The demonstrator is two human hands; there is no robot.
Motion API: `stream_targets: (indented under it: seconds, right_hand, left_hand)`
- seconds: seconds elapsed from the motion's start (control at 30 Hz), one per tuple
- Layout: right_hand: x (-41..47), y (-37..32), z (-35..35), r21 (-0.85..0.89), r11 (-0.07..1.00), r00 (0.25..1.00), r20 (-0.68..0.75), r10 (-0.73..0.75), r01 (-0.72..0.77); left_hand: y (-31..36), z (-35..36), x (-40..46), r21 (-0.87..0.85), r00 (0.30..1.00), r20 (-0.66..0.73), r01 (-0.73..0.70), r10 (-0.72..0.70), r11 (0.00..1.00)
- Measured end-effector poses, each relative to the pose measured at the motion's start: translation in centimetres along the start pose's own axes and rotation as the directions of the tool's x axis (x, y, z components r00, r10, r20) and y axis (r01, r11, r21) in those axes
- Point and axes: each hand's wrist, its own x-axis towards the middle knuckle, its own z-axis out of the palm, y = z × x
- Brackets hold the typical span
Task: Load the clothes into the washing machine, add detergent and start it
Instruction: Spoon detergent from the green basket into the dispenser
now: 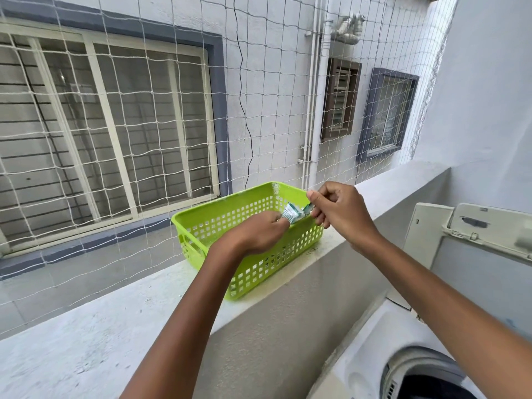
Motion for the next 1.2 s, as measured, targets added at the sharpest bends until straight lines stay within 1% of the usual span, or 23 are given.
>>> stream_targets:
  seconds: [0.1, 0.2, 0.27, 0.33, 0.47, 0.77, 0.97, 1.2]
  right_hand:
    - [0.0, -0.3, 0.2, 0.162, 0.982, 0.995, 0.027, 0.093, -0.097]
    - [-0.2, -0.5, 0.2, 0.330, 0.920, 0.976, 0.035, 0.215, -0.214]
    - [-0.4, -0.6, 0.0, 0.404, 0.875, 0.960, 0.033, 0.276, -0.266]
    - [-0.6, -0.6, -0.2, 0.449, 0.846, 0.951, 0.023, 0.309, -0.286]
    - [-0.7, -0.8, -0.8, 0.506, 0.818, 0.948, 0.000, 0.317, -0.273]
    - [-1.2, -0.8, -2.2, 0.535, 0.826, 0.963, -0.081, 0.258, -0.176]
    - [-1.6, -0.9, -2.4, 0.575, 0.811, 0.963, -0.145, 0.226, -0.104]
    - [-1.8, -0.9, -2.7, 0.598, 0.797, 0.954, -0.182, 0.236, -0.083]
  left_hand:
    - [0.1, 0.0, 0.0, 0.015, 1.000, -0.002, 0.008, -0.008, 1.000]
    - [-0.1, 0.0, 0.1, 0.025, 1.000, -0.011, 0.017, -0.017, 1.000]
    - [-0.3, 0.1, 0.2, 0.024, 1.000, -0.015, 0.016, -0.016, 1.000]
    - [-0.4, 0.1, 0.2, 0.020, 1.000, -0.013, 0.012, -0.011, 1.000]
    - [-0.3, 0.2, 0.2, 0.007, 1.000, -0.007, 0.004, -0.004, 1.000]
    - [-0.2, 0.1, 0.1, 0.015, 1.000, -0.004, -0.002, 0.002, 1.000]
    - [-0.1, 0.0, 0.0, 0.029, 1.000, -0.007, -0.003, 0.003, 1.000]
    - [0.0, 0.0, -0.1, 0.031, 1.000, -0.002, 0.012, -0.012, 0.999]
